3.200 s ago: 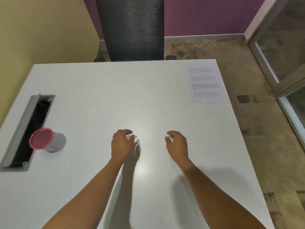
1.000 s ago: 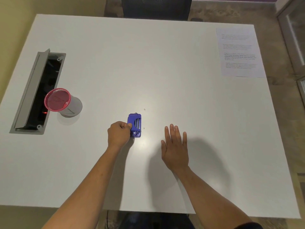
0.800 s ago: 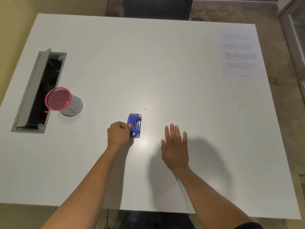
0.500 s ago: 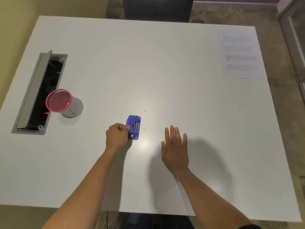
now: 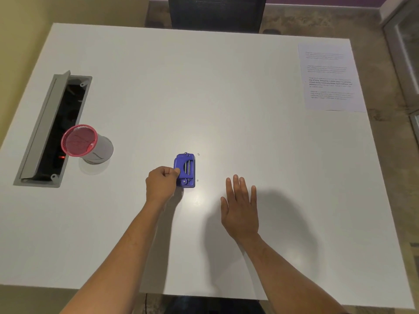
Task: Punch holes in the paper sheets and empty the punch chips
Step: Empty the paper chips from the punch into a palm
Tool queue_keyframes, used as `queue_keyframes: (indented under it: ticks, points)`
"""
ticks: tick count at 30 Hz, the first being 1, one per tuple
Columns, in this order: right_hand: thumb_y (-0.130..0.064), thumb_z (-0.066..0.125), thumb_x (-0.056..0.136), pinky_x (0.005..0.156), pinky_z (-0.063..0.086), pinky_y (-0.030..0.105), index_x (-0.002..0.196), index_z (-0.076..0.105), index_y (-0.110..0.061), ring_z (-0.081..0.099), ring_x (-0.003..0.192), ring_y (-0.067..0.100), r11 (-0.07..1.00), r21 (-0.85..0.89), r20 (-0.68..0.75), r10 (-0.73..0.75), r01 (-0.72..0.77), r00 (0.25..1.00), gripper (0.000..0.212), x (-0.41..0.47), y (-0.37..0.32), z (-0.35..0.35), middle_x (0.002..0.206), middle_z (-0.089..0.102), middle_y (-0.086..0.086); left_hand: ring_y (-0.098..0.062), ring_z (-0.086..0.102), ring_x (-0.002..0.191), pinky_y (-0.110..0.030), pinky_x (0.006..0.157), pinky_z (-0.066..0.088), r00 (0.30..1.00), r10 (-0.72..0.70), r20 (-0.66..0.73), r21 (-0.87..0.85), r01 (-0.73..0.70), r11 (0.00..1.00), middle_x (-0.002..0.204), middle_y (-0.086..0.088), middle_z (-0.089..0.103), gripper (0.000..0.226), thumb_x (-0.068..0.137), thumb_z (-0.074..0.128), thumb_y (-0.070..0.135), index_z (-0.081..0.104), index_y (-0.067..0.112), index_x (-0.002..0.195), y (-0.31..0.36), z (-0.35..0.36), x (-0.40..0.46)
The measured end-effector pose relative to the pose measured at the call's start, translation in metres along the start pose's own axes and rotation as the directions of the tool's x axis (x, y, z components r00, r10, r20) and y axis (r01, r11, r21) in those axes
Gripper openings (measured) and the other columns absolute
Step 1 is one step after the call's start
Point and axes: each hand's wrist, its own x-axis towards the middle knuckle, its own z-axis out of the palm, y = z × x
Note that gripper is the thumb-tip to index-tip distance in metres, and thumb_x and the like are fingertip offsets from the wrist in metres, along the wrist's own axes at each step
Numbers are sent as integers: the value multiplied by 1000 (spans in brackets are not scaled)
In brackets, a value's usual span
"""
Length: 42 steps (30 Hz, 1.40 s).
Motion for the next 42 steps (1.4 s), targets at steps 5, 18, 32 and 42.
queue_keyframes:
  ticks: [5,18,32,42]
  points:
    - [-37,28,102,122,13,53,155,23,-17,19,151,24,1000,8,-2,4,-4,1000,57,0,-1,-2,163,26,7,-19,59,58,-32,61,52,998,50,37,-26,-49,998,68,-3,64,28,87,65,27,64,1,78,23,25,-6]
    - [-35,30,102,120,17,55,154,28,-16,22,151,24,999,32,-16,-2,3,1000,55,1,1,1,161,30,8,-24,61,74,-31,70,48,986,128,110,37,-132,991,75,-5,66,24,90,64,23,67,1,81,50,93,-8]
    - [-37,28,102,121,15,54,154,27,-15,20,151,24,1000,23,-2,0,0,1000,56,0,1,-1,162,29,8,-17,39,70,-28,63,29,904,424,59,282,-422,861,74,-1,47,23,87,61,12,45,23,75,27,46,24]
    - [-39,24,103,121,17,54,153,30,-14,23,150,25,1000,10,10,4,-4,1000,56,1,-1,-3,161,30,9,-33,54,92,-36,67,43,806,550,218,499,-577,647,92,-18,63,20,92,63,15,72,-2,88,28,55,45]
